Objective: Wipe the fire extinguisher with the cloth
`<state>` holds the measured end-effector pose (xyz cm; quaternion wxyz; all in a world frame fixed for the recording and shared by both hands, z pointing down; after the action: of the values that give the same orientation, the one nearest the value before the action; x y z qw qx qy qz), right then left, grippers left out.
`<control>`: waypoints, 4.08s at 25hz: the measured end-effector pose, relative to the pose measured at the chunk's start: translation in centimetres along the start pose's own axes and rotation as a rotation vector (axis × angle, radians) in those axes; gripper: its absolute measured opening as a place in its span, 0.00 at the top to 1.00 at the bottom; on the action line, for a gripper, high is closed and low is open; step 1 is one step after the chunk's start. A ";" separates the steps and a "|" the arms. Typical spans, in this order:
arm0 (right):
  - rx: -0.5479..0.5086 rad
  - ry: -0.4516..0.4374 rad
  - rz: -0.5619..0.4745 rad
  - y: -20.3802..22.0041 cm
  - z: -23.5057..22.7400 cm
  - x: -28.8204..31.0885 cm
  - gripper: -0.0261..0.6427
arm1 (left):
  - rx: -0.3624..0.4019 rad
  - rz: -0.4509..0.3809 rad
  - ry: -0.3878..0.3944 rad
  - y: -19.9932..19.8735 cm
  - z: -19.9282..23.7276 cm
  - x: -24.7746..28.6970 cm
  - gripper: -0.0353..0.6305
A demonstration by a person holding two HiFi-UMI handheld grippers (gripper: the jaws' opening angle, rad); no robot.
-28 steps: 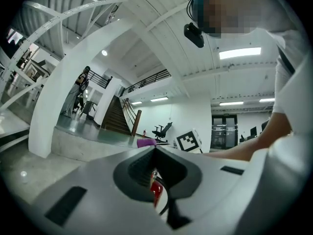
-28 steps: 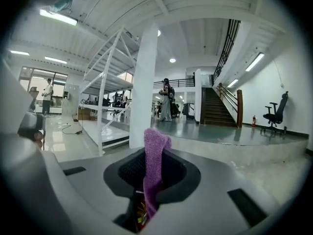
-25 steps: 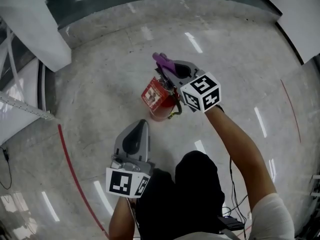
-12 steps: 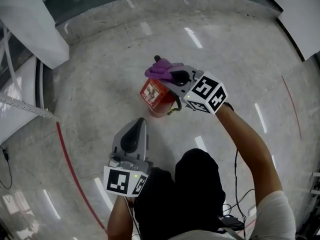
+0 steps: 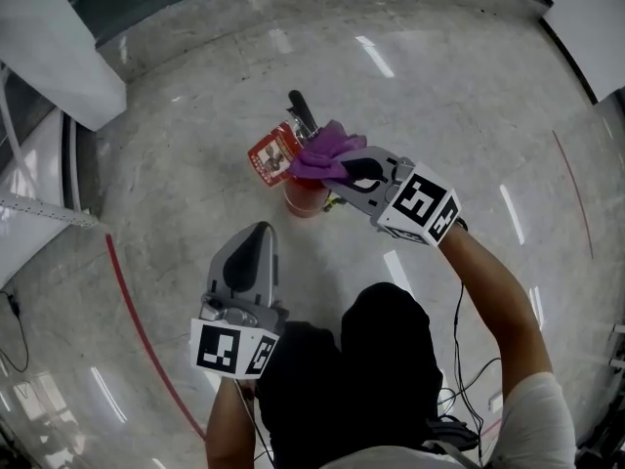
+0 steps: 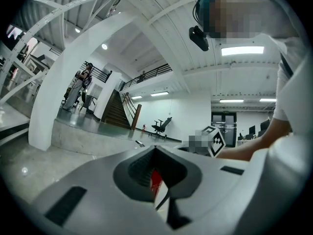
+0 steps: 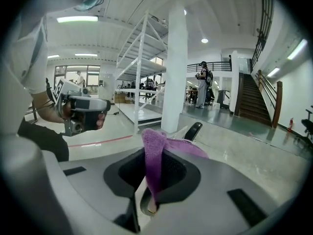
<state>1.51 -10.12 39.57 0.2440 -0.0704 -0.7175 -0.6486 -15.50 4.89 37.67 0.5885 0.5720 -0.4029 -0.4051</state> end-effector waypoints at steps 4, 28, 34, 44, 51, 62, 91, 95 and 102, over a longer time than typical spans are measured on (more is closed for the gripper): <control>-0.006 0.000 -0.030 1.4 1.1 -0.9 0.88 | -0.001 0.015 -0.003 0.4 0.1 0.1 0.94; -0.100 0.033 -0.315 12.3 3.6 -0.4 0.87 | 0.000 0.097 0.027 3.4 0.3 -0.3 0.94; -0.124 0.030 -0.316 14.8 3.3 1.0 0.87 | -0.018 0.110 0.026 4.1 0.4 -0.2 0.94; -0.096 0.064 -0.248 21.0 1.5 5.2 0.87 | -0.017 0.159 0.013 5.1 0.7 -1.0 0.94; -0.057 0.076 -0.193 24.2 0.6 7.0 0.87 | -0.010 0.174 0.012 5.3 0.8 -1.5 0.94; 0.030 0.063 -0.098 28.9 0.2 10.9 0.87 | -0.017 0.190 -0.006 6.3 1.6 -1.9 0.94; 0.117 -0.164 -0.249 17.5 4.5 1.6 0.87 | 0.009 0.144 0.180 9.4 1.8 -2.2 0.94; 0.099 -0.215 -0.274 13.3 4.7 -0.4 0.87 | 0.028 0.108 0.260 8.8 0.2 -0.9 0.94; 0.123 -0.388 -0.290 7.7 6.8 -1.7 0.88 | 0.020 0.040 0.420 6.8 -1.7 -0.8 0.94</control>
<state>4.48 -2.02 45.46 0.0102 -0.0749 -0.7915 -0.6064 -14.05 6.34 44.45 0.6619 0.6415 -0.2867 -0.2612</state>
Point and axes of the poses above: the fingertips, and each gripper's own axes: x forward along the fingers, z to its left, y out of its underside, the point moved 8 cm from there along -x, backward along the fingers, and after that the axes turned 10 degrees about x, right-handed, at the moved point
